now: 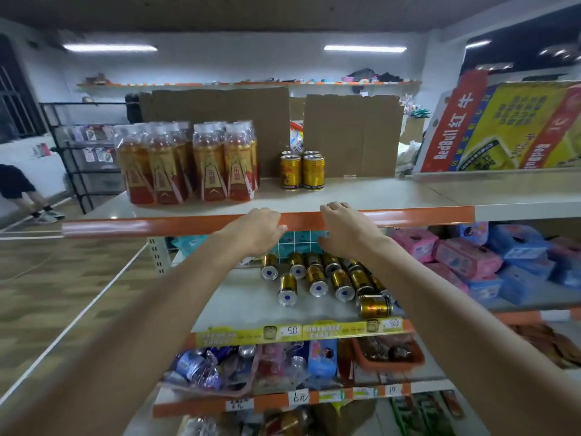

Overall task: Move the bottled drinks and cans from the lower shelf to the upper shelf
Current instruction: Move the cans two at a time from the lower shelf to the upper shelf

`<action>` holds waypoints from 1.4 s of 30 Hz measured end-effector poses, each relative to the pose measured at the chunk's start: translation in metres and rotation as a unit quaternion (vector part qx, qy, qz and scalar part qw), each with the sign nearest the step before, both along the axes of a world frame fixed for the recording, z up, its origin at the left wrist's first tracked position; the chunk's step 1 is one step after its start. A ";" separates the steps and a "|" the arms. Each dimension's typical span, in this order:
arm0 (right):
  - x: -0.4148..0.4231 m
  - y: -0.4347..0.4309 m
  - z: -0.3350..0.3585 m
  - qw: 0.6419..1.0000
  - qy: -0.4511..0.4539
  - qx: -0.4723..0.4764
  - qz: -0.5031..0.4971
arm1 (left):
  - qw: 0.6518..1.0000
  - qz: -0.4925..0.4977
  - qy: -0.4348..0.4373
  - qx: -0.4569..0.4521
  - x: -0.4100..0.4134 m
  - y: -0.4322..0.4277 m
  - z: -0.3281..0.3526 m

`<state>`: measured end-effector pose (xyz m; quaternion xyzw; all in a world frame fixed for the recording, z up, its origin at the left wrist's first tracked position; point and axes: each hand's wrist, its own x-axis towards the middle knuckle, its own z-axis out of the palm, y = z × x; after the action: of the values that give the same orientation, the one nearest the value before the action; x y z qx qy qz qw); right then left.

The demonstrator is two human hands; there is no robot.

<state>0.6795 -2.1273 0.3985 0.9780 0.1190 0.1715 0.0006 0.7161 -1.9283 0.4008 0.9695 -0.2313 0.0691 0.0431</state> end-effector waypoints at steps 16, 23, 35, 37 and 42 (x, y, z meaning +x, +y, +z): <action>-0.023 0.046 -0.131 0.991 0.128 0.023 0.019 | 0.992 0.018 0.124 0.010 -0.042 0.019 -0.125; -0.007 0.032 -0.184 0.978 0.199 0.052 -0.028 | 0.983 0.042 0.178 0.026 -0.020 0.006 -0.178; 0.110 0.011 -0.236 0.962 0.222 0.160 -0.001 | 0.980 0.078 0.179 0.033 0.097 -0.007 -0.236; 0.127 0.012 -0.242 0.957 0.229 0.177 0.000 | 0.978 0.088 0.186 0.031 0.111 -0.007 -0.243; 0.157 0.018 -0.258 0.945 0.220 0.241 0.017 | 0.978 0.102 0.177 0.046 0.145 -0.006 -0.253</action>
<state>0.8361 -2.1096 0.1403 0.9603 0.0879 -0.0242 -0.2638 0.8612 -1.9340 0.1479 0.9858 -0.1231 -0.1101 0.0315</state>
